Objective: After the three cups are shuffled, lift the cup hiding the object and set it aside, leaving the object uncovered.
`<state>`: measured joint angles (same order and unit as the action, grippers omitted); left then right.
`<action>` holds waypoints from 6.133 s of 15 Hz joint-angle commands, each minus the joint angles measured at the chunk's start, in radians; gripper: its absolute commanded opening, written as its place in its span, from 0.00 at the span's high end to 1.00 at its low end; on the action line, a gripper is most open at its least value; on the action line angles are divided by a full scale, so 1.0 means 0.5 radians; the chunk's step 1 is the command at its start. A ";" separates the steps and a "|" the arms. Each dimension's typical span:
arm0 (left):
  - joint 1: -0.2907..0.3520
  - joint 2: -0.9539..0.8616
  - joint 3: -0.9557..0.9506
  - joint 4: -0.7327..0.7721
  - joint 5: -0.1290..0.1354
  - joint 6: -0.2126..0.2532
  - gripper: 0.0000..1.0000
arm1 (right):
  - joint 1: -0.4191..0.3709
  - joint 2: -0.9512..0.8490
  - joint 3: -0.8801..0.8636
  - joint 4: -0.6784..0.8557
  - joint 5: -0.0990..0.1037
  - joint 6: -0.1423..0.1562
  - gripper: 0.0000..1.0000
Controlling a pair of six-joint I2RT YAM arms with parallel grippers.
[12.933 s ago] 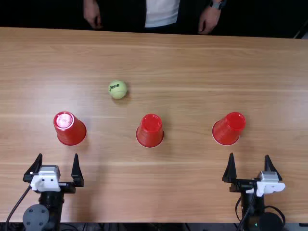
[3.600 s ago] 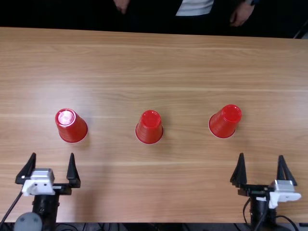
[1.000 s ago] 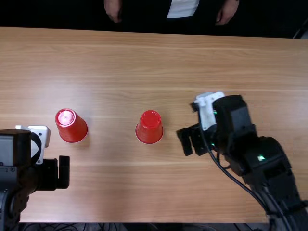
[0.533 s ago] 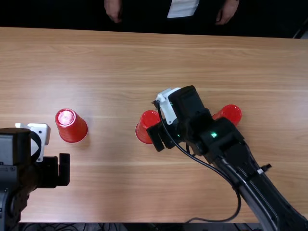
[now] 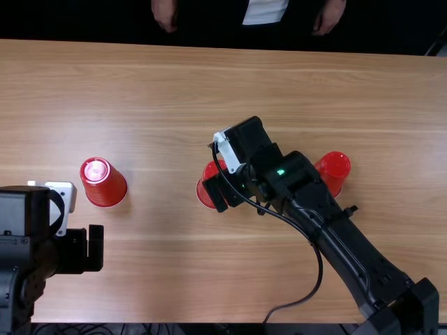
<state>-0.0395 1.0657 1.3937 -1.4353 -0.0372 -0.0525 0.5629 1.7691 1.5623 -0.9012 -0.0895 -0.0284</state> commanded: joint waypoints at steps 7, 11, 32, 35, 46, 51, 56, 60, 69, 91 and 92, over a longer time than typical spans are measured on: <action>-0.016 -0.008 -0.026 0.003 0.023 0.017 0.00 | -0.003 0.358 0.290 0.011 -0.009 0.005 0.00; -0.016 -0.014 -0.048 0.003 0.023 0.017 0.00 | 0.000 0.493 0.299 0.011 -0.009 0.005 0.00; -0.071 -0.021 -0.091 -0.001 0.019 0.017 0.00 | -0.046 -0.166 0.121 -0.007 -0.009 0.013 1.00; -0.078 -0.014 -0.091 0.003 0.019 0.017 0.00 | -0.196 -0.433 -0.149 0.007 -0.009 0.005 1.00; -0.087 0.032 -0.091 0.003 0.015 0.017 0.00 | -0.236 -0.802 -1.045 0.018 -0.013 -0.002 1.00; -0.087 0.035 -0.088 0.003 0.012 0.020 0.00 | -0.224 -0.743 -1.072 0.074 -0.001 -0.009 0.00; -0.087 0.032 -0.085 0.003 0.004 0.020 0.00 | -0.230 -0.706 -1.057 0.155 -0.001 0.002 0.00; -0.087 0.032 -0.088 -0.001 0.001 0.020 0.00 | -0.233 -0.752 -0.962 0.162 -0.005 0.009 0.00; -0.081 0.010 -0.094 -0.005 -0.010 0.017 0.00 | -0.561 -1.381 -0.787 -0.044 0.006 -0.024 0.00; -0.050 -1.407 -1.180 0.467 0.019 -0.009 0.00 | -1.236 -3.419 -1.603 -0.460 0.021 -0.032 0.00; -0.038 -1.579 -1.293 0.551 0.019 -0.009 0.00 | -1.236 -3.535 -1.689 -0.375 0.021 -0.035 0.00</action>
<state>-0.0704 0.3004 0.7612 -1.1515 -0.0368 -0.0559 -0.0422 0.0280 0.7364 -1.0916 -0.0849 -0.0441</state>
